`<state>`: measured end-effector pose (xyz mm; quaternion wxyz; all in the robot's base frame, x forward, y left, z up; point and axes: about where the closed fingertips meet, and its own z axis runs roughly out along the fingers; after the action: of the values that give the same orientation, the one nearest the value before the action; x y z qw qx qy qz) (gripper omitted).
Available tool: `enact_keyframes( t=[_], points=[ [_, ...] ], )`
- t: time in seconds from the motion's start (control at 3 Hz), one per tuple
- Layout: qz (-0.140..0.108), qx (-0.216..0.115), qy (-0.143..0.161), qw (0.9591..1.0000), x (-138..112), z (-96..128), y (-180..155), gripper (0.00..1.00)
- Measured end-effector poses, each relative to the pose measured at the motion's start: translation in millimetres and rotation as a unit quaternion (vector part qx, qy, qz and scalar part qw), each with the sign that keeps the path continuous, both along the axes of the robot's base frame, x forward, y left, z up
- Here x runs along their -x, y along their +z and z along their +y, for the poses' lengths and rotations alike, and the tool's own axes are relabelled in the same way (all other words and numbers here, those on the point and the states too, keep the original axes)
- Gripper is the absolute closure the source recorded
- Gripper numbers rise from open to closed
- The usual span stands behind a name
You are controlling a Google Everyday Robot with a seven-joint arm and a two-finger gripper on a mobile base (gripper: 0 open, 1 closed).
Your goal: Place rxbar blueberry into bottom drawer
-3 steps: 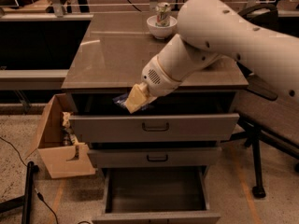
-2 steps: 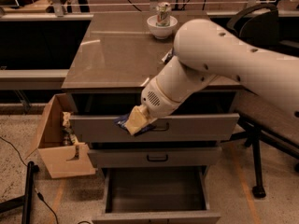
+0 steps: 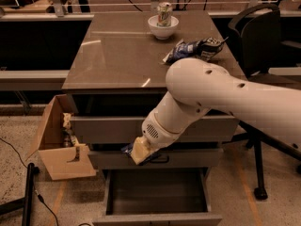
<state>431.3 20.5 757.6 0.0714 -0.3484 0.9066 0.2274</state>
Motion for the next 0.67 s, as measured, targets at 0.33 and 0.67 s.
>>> enact_keyframes(
  t=[0.33, 0.67],
  points=[
    [-0.002, -0.001, 0.000, 1.0000, -1, 1, 2, 1.00],
    [-0.013, -0.019, -0.012, 0.9997, -4, -1, -16, 1.00]
  ],
)
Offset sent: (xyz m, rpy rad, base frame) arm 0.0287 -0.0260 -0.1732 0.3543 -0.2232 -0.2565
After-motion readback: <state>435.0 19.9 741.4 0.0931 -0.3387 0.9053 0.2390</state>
